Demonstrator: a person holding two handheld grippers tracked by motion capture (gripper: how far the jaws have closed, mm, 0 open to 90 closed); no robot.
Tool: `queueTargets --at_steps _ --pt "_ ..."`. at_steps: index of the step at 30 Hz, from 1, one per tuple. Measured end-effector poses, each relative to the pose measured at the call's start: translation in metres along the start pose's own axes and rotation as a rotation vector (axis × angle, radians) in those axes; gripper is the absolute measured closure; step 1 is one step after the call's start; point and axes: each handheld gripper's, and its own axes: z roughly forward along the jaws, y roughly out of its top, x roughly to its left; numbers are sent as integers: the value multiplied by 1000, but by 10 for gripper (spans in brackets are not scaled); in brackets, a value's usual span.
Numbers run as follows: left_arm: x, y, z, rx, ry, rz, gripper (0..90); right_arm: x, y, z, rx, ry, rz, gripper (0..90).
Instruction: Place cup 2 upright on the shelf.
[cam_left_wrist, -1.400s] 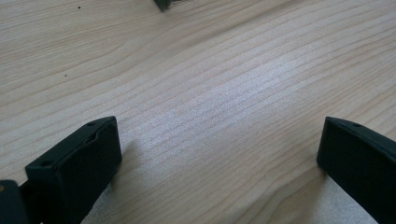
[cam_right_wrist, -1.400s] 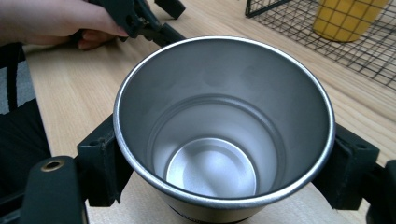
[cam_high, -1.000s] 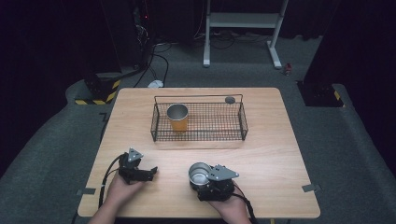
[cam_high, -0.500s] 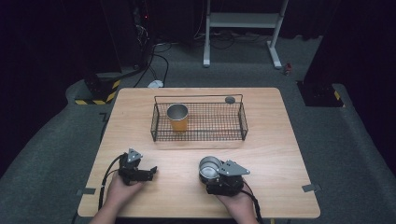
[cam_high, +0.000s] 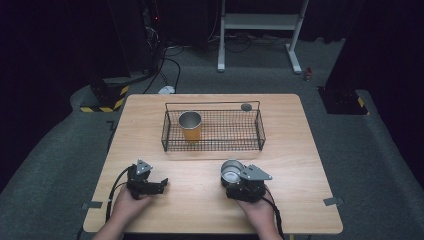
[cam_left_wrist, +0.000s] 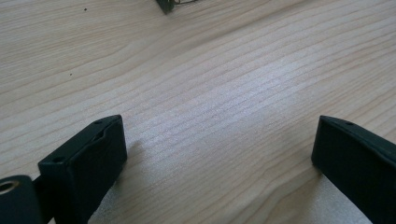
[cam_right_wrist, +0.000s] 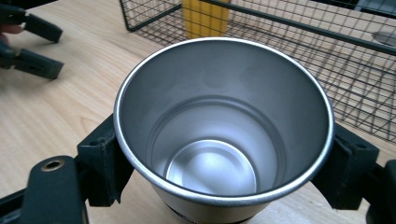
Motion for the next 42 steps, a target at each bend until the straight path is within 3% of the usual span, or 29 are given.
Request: queueTargets --at_steps 5,21,30,33,42 --pt "0 0 0 -1 1 0 35 -2 8 0 12 -36 28 186" --pt "0 0 0 -2 -1 1 32 -2 33 -6 -36 -117 87 186" --pt "0 0 1 -3 -1 0 32 -7 56 -3 -45 -141 77 186" --pt "0 0 1 -4 2 -7 32 -8 65 -3 -63 -147 53 186" --pt "0 0 1 -5 3 -7 32 -13 84 -2 -102 -160 67 186"
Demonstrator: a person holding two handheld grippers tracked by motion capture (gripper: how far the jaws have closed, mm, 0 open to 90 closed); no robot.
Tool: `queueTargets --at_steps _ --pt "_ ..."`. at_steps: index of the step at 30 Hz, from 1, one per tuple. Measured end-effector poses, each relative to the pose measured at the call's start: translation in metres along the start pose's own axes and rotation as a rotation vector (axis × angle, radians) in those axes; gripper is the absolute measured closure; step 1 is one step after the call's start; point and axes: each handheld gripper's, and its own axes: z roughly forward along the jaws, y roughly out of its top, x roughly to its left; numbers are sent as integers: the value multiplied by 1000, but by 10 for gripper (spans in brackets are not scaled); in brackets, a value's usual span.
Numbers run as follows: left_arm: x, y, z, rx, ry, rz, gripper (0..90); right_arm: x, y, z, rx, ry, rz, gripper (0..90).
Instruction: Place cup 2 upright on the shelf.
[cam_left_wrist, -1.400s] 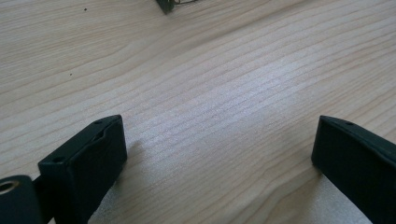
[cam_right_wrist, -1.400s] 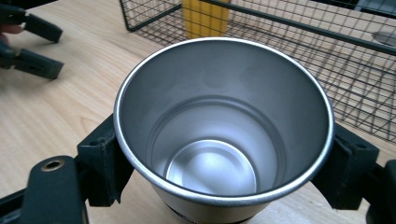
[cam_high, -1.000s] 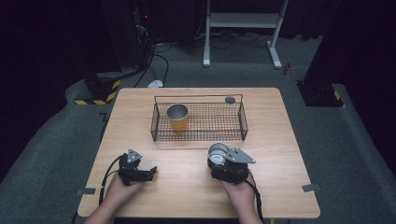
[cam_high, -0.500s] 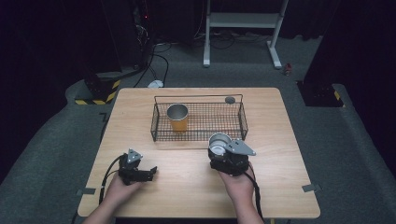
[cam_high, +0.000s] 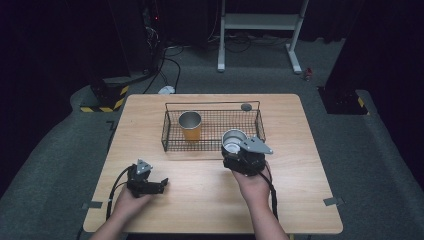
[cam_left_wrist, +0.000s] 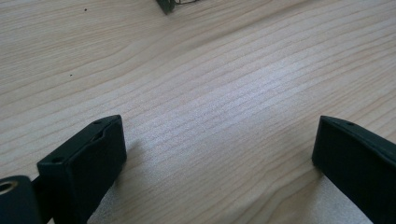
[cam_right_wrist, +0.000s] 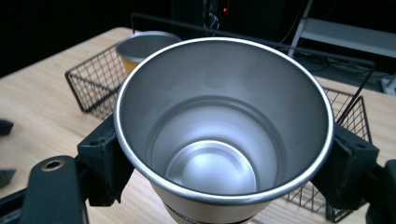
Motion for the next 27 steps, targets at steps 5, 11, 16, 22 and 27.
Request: queueTargets --at_steps 5,11,16,22,27 --pt "0 0 0 0 0 1 33 -4 13 7 -8 -19 1 186" --pt "0 0 0 0 -3 3 33 -17 32 23 -8 -42 20 187" --pt "1 0 -1 4 -6 11 33 -27 43 46 10 -75 16 187" --pt "1 0 -1 1 -10 10 34 -40 41 78 68 -136 44 187" --pt "1 1 0 1 -16 18 33 -47 36 97 123 -160 55 187"
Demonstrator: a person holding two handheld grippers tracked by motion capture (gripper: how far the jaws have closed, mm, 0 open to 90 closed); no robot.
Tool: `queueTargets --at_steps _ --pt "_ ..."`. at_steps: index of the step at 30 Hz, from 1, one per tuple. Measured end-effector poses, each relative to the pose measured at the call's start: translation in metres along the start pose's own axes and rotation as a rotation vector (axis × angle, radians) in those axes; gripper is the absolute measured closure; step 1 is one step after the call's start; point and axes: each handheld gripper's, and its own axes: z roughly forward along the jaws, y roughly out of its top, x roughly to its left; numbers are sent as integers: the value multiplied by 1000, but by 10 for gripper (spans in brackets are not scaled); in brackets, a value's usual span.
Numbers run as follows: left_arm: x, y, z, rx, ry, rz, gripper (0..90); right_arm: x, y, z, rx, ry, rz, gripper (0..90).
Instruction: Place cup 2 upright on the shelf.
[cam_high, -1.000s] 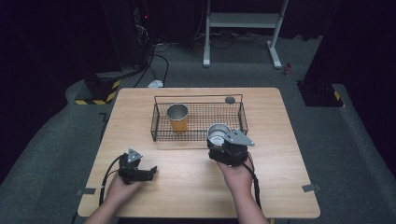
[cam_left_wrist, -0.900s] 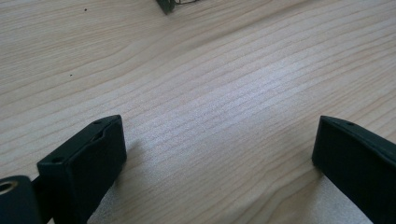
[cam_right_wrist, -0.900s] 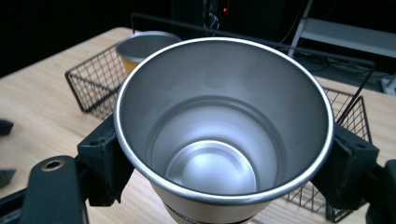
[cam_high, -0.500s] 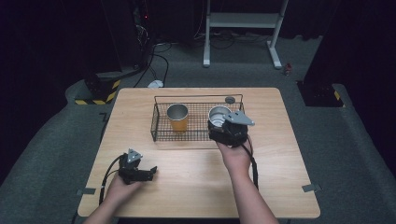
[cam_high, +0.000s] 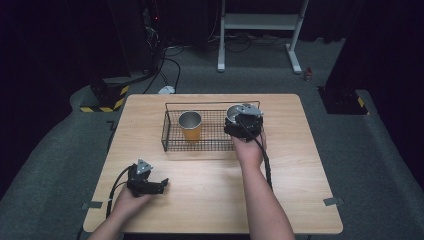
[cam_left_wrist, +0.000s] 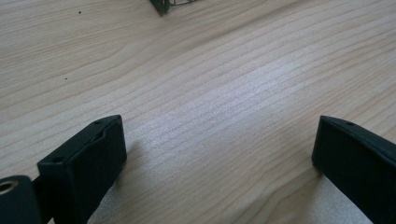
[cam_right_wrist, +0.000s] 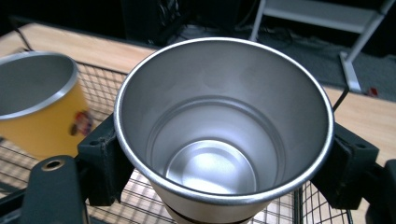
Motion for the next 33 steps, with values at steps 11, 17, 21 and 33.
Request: queueTargets --at_steps 11,17,21,33 --pt "0 -1 -1 1 -5 2 36 4 -16 39 127 6 36 187" --pt "0 -1 -1 -1 -2 0 36 7 -18 50 176 4 15 186" --pt "0 -1 -1 -1 -2 -1 37 10 -20 53 184 14 23 186" --pt "0 -1 -2 0 -2 -1 36 14 -24 63 223 5 0 185"
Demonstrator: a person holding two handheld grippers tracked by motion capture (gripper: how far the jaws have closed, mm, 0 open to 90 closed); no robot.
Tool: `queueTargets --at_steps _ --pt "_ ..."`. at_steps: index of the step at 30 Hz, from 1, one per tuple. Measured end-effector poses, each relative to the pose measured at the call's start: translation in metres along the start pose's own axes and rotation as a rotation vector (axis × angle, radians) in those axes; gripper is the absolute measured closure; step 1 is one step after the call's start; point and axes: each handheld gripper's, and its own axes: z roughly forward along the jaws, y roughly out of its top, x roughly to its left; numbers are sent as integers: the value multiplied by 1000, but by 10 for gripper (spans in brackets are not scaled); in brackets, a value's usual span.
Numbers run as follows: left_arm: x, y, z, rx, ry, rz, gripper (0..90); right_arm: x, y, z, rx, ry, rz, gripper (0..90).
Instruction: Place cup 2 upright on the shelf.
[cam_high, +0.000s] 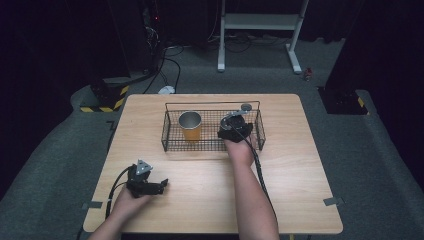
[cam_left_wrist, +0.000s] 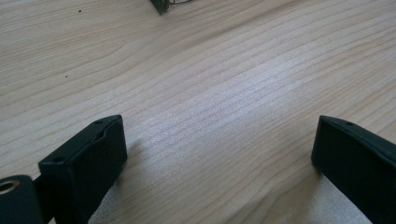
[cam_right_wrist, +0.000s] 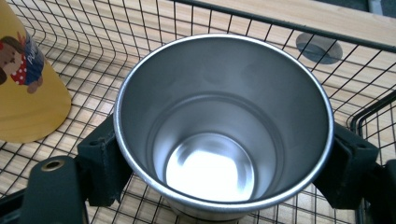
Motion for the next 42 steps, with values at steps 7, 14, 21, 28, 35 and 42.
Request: queueTargets --at_steps 7,14,21,28,35,42 --pt "1 0 0 1 5 9 37 0 0 0 7 0 -6 182" --pt "1 -1 -1 2 5 -1 36 0 1 0 14 -3 1 118" --pt "1 -1 -1 2 5 0 36 0 2 -2 15 -27 5 87" --pt "1 -1 -1 1 5 -4 36 1 5 -20 -34 -38 8 86" --pt "1 -1 -1 2 7 0 37 5 6 -42 -96 -15 -18 86" --pt "0 -1 -1 1 8 -2 38 5 6 -57 -137 -3 -25 86"
